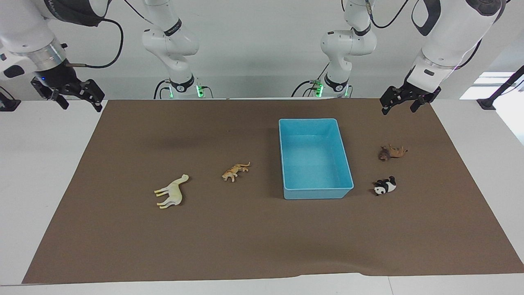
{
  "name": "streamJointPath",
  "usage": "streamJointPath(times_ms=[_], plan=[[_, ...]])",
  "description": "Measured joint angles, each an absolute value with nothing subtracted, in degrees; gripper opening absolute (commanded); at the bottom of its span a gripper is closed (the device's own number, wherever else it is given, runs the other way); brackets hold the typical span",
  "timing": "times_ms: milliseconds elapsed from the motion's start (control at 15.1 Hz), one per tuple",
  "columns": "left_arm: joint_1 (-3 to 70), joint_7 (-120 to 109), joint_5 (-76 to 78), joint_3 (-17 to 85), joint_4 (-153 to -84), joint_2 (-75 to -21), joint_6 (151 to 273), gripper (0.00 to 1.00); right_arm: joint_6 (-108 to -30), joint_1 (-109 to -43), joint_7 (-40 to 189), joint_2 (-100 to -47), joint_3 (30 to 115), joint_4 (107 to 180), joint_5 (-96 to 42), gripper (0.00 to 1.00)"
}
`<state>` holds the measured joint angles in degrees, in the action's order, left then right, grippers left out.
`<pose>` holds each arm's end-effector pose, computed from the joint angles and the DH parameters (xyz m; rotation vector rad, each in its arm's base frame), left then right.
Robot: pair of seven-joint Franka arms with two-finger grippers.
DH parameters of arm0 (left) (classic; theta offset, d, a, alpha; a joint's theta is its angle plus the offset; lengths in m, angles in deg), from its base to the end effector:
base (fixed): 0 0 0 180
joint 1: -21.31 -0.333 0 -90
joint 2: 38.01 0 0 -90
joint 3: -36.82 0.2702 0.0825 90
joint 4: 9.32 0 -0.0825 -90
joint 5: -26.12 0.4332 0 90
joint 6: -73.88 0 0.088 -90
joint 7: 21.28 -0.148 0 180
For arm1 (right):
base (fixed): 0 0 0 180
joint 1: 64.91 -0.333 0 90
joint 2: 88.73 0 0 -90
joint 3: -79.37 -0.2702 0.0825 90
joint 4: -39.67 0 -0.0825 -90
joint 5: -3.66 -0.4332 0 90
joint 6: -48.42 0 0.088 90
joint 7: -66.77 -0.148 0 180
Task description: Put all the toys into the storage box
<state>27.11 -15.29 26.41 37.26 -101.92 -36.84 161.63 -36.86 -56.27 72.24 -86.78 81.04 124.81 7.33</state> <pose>0.5879 -0.0544 0.5232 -3.1287 -0.0172 0.0993 0.5919 -0.1175 0.5543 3.0780 -0.1367 -0.0619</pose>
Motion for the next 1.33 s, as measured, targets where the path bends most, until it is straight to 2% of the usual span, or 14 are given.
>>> streamJointPath(times_ms=[996, 1128, 1327], plan=[[27.2, -15.2, 27.6, 38.2, -102.3, -36.8, 161.7, 1.00, -36.7, -56.4, 72.2, -87.3, 80.7, 124.8, 7.3, 1.00], [25.4, -15.0, 28.5, 38.4, -104.8, -36.0, 163.2, 1.00, -36.7, -57.0, 71.1, -87.4, 80.7, 124.8, 7.2, 1.00], [20.4, -15.0, 28.7, 38.8, -115.2, -32.4, 173.8, 1.00, -37.8, -60.8, 62.6, -87.3, 80.6, 125.4, 7.0, 1.00]])
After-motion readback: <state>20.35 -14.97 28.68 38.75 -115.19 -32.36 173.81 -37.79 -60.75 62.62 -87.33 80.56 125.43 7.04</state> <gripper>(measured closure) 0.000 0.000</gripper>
